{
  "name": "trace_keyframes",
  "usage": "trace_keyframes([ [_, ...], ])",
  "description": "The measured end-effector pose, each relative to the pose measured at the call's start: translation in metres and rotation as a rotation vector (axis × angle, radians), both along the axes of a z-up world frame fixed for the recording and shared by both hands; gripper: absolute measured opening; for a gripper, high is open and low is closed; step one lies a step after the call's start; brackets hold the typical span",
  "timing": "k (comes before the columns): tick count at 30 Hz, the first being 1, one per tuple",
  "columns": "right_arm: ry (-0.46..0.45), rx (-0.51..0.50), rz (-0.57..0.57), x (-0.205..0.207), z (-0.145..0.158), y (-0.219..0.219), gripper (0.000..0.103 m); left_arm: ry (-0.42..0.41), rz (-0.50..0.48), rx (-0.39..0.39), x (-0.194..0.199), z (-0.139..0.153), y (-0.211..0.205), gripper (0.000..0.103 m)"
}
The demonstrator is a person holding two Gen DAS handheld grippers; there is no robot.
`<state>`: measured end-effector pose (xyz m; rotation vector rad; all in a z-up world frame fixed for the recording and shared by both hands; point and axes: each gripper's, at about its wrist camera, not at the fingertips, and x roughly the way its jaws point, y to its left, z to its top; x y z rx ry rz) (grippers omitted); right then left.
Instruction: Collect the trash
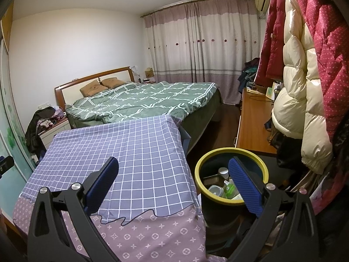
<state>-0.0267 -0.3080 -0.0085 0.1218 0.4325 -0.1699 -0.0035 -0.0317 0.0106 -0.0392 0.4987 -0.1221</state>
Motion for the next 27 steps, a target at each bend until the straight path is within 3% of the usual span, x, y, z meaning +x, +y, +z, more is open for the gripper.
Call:
trace_keyframes([
  [19,0.016,0.007,0.007,0.009,-0.004,-0.002,0.096,0.04,-0.024,-0.016,0.016,-0.011,0.003,0.098],
  [27,0.075,0.027,0.061,0.063,-0.019,0.007,0.096,0.187,0.024,0.014,0.095,-0.05,0.025,0.098],
])
